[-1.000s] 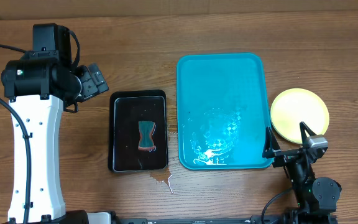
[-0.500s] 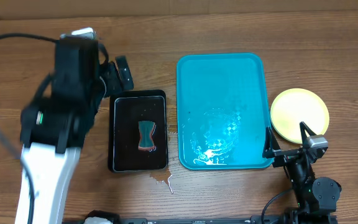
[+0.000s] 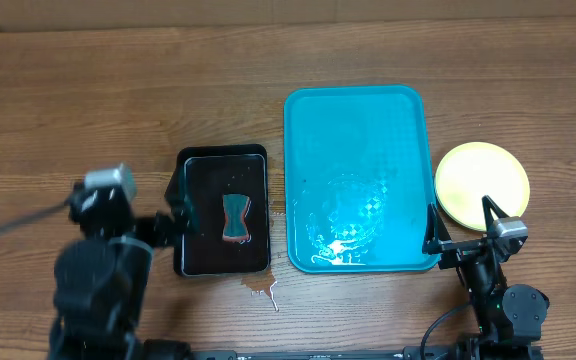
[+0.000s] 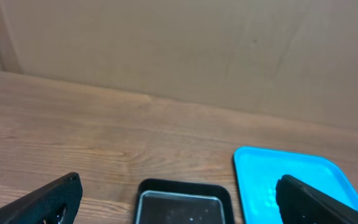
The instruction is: Clean dirty plates on tray and stack at the side
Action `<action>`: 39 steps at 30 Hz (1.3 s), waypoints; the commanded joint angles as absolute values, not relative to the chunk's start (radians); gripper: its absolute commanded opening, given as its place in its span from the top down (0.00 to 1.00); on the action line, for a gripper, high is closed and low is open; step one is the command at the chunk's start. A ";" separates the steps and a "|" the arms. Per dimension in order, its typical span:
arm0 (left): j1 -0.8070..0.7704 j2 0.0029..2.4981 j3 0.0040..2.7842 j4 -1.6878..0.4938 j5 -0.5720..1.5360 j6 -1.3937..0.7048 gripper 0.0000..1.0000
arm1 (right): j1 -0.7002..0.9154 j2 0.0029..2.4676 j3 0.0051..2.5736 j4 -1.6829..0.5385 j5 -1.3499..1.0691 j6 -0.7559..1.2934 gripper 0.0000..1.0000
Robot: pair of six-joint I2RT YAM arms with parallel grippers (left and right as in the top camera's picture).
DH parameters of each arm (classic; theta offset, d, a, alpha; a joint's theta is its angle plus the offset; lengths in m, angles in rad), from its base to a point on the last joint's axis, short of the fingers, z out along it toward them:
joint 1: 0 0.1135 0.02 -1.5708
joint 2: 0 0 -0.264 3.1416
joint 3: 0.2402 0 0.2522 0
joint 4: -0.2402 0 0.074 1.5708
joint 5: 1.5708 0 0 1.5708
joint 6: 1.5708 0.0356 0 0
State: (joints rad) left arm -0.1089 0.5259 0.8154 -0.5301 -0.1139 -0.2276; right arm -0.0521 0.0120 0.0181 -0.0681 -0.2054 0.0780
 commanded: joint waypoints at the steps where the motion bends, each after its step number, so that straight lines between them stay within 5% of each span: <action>1: -0.065 0.375 0.671 -0.470 -0.073 -0.202 0.00 | -0.055 0.006 0.008 -0.063 -0.199 0.078 0.00; 12: 0.046 0.015 0.289 -0.265 0.044 -0.210 0.00 | -0.055 0.006 0.008 -0.063 -0.199 0.078 0.00; 24: 0.045 0.003 0.008 0.051 0.045 -0.235 0.00 | -0.055 0.006 0.008 -0.063 -0.199 0.078 0.00; 39: 0.026 0.006 0.005 -0.075 0.042 -0.250 0.00 | -0.055 0.006 0.008 -0.063 -0.199 0.078 0.00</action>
State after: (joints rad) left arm 0.0322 0.0132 0.0082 -0.0742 0.0341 -0.2359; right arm -0.0521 0.0120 0.0181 -0.0689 -0.2050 0.0780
